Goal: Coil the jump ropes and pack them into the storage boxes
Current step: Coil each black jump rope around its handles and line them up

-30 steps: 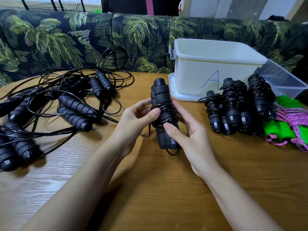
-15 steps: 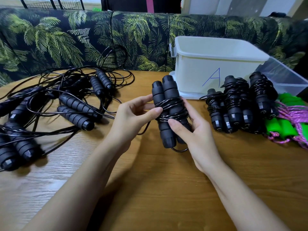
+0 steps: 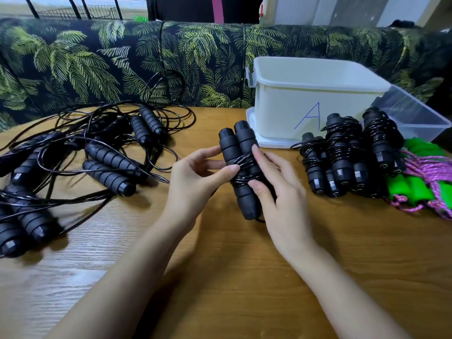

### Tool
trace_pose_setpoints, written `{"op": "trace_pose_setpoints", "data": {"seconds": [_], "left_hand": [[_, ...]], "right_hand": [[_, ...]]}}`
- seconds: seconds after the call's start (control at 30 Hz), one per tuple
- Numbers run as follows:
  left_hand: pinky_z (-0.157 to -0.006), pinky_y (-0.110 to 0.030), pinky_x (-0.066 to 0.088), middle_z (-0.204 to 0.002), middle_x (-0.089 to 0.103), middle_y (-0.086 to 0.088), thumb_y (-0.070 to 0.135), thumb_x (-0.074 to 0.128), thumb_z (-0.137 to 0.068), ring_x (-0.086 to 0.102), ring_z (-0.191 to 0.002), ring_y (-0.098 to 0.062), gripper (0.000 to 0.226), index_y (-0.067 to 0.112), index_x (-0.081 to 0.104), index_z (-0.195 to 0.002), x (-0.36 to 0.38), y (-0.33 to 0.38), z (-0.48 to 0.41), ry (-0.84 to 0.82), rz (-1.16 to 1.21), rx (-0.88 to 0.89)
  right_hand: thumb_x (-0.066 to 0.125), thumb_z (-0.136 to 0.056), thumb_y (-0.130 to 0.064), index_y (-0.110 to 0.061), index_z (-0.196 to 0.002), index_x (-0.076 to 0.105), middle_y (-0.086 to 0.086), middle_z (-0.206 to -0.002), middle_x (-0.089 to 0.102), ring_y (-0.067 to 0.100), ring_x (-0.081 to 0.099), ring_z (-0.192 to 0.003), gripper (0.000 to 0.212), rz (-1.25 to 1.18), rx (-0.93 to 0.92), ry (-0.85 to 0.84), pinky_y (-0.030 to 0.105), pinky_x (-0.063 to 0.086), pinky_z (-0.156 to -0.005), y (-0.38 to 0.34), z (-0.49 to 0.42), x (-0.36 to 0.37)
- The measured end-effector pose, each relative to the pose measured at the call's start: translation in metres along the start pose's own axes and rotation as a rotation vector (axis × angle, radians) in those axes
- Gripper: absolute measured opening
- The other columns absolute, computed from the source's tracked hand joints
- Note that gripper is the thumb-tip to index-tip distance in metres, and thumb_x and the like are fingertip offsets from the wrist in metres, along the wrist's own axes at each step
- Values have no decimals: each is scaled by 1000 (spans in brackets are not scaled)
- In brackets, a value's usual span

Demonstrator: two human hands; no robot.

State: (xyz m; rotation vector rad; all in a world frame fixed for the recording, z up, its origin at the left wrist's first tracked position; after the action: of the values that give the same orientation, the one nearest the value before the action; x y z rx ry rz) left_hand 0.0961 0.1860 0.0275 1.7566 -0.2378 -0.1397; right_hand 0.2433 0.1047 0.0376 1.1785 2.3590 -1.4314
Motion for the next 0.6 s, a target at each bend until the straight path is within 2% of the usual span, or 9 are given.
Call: {"op": "trace_pose_setpoints", "data": {"seconds": [0.1,0.17,0.23,0.3,0.4,0.5,0.6], "left_hand": [[-79,-30,58,-90,77,-2,28,83,-61,73,-87,-18,64,12,64,-119,-2,1,0,16,-41,32],[-70,-23,55,-89,77,0,20,85,-65,73,-81,-12,63,9,62,-123,2,1,-1,-14,-71,41],[-66,-18,53,-85,76,8,6,83,-70,71,-76,-5,57,13,61,-122,8,0,-1,-66,-100,52],[-70,-17,53,-84,75,12,-2,81,-72,71,-79,-3,59,15,58,-124,12,0,-1,-113,-139,82],[-81,-18,54,-96,73,8,-1,81,-75,70,-90,-1,67,6,53,-136,17,0,1,-166,-224,148],[-91,-19,51,-102,71,14,3,78,-80,68,-97,2,65,19,50,-137,23,0,2,-228,-298,204],[-92,-12,47,-97,70,26,6,73,-86,65,-98,9,61,37,45,-131,27,4,4,-238,-370,261]], "right_hand": [[49,-95,-35,-34,-151,34,3,-151,41,19,43,-136,58,180,-23,-56,23,40,-95,-4,4,8],[58,-90,-45,-34,-155,24,4,-156,34,23,37,-141,74,288,-21,-87,34,47,-89,-5,7,13],[67,-82,-49,-35,-156,17,3,-158,29,22,32,-143,91,354,3,-103,38,50,-86,-3,7,14],[74,-77,-45,-32,-156,18,5,-156,31,25,35,-141,98,359,9,-70,40,52,-86,-2,6,11],[81,-73,-38,-26,-156,24,10,-153,36,32,40,-136,101,362,-2,-29,43,52,-87,-1,6,7],[84,-71,-39,-26,-156,22,9,-153,37,33,42,-134,106,410,26,-38,43,52,-85,3,5,7],[85,-70,-38,-25,-155,26,9,-150,41,35,47,-127,105,455,27,-8,42,54,-77,3,4,3]]}}
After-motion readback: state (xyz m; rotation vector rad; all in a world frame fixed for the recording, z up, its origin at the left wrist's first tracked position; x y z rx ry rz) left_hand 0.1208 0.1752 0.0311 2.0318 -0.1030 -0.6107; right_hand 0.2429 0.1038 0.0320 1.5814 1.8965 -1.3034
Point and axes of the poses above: each hand's wrist, its own z-axis away from the middle knuckle, its own x-axis out of the palm, y = z × x, the point moved 10 cm from there along -z, towards the middle knuckle
